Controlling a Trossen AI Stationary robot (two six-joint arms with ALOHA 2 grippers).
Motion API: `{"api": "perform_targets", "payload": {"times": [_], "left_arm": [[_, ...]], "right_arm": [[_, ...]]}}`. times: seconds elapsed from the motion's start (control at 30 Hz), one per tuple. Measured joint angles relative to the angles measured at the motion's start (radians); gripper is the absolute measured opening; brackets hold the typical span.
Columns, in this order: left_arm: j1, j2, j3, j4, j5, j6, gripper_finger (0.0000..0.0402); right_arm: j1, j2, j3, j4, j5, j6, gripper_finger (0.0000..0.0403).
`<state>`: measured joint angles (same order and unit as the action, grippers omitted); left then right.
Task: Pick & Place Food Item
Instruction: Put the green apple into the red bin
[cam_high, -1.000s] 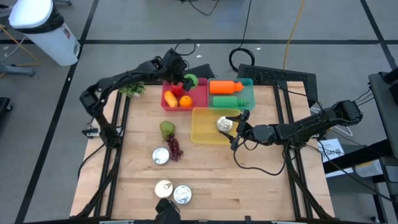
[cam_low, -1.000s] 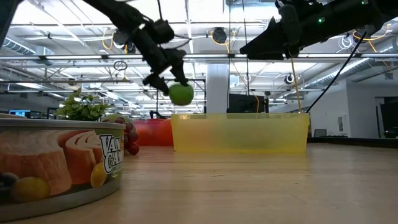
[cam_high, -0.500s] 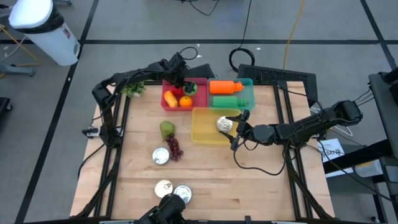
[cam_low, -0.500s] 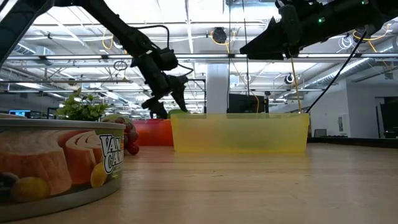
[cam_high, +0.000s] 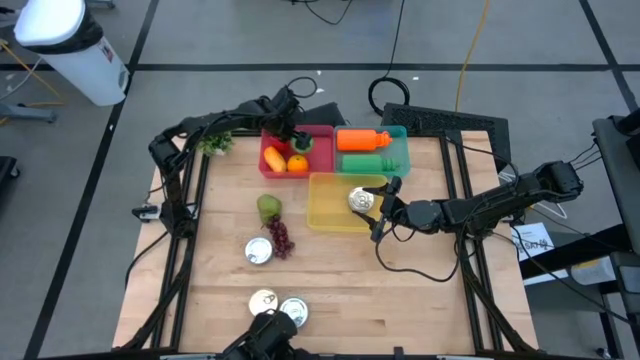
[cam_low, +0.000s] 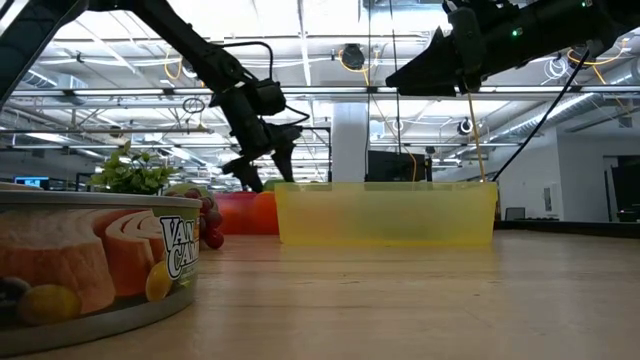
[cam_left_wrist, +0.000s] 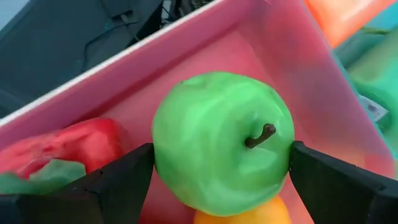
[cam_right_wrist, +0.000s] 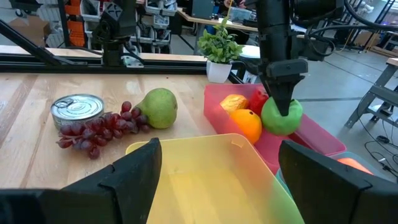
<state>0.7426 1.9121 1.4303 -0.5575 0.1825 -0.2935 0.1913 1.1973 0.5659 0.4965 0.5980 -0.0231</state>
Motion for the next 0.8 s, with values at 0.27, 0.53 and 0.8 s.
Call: {"api": "perform_targets", "payload": {"times": [0.27,0.53,0.8], "left_arm": [[0.005,0.000,0.000,-0.031,-0.036,-0.012,0.0360],[-0.003,-0.001,-0.032,-0.020,-0.070,-0.022,0.0360],[-0.008,-0.002,-0.052,-0.014,-0.079,0.029,0.0360]], "right_arm": [[0.000,0.000,0.000,0.000,0.000,0.000,0.0309],[0.000,0.000,0.000,0.000,0.000,0.000,0.0309],[0.000,0.000,0.000,0.000,0.000,0.000,0.0309]]}}
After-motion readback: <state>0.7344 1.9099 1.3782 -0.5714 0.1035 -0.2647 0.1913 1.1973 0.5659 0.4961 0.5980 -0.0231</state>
